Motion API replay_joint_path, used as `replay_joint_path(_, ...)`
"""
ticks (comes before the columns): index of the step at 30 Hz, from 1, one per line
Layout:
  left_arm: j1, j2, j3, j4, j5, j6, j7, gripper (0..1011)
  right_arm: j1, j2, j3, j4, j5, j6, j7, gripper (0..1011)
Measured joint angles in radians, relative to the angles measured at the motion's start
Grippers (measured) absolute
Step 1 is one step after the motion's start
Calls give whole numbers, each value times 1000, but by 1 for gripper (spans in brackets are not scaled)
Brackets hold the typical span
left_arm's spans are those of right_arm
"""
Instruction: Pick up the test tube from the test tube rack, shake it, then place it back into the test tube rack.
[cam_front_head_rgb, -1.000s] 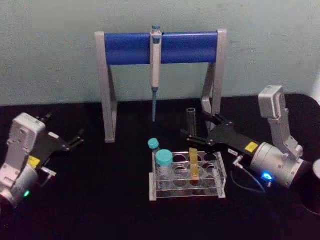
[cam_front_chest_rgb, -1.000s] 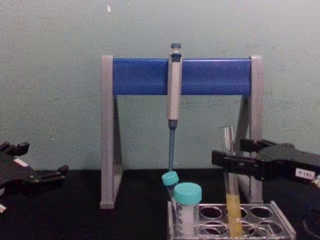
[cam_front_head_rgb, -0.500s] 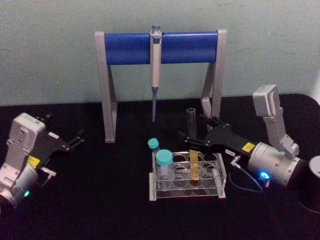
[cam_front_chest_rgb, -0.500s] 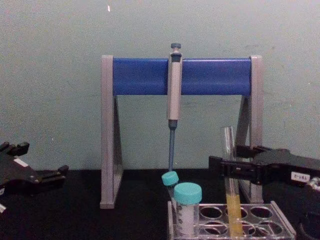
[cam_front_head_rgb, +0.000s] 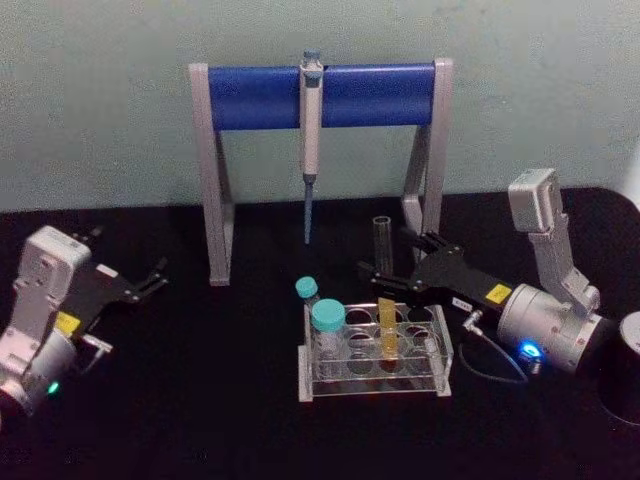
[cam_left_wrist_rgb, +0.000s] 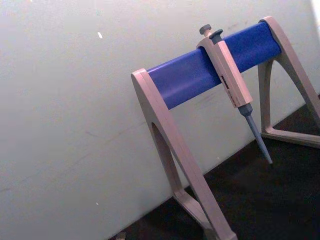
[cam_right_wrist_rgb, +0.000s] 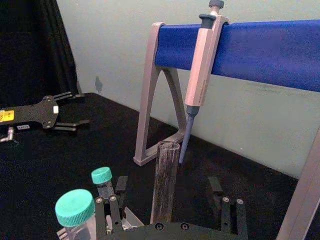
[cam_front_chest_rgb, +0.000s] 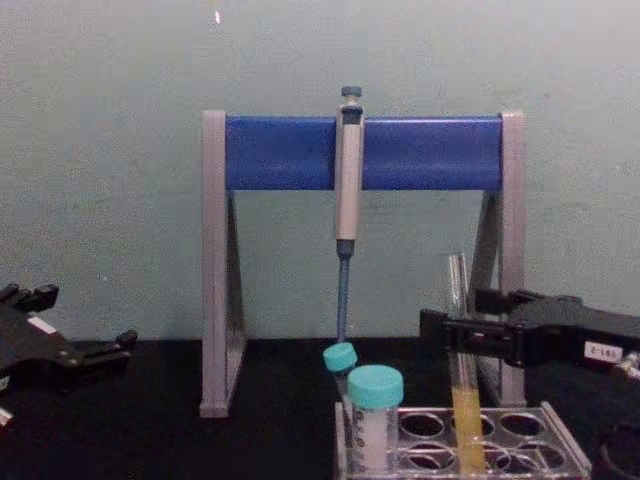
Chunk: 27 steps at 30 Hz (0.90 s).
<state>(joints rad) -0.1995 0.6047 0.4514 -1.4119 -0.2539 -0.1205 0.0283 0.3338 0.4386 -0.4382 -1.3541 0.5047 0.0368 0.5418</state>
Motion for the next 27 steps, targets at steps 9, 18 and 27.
replay_joint_path(9,0,0,0,0,0,0,0,1002,-1,0,0,-1,0,-1,-1,995)
replay_joint_path(18,0,0,0,0,0,0,0,1001,-1,0,0,-1,-1,-1,-1,767)
replay_joint_path(27,0,0,0,0,0,0,0,1001,-1,0,0,-1,-1,-1,-1,505)
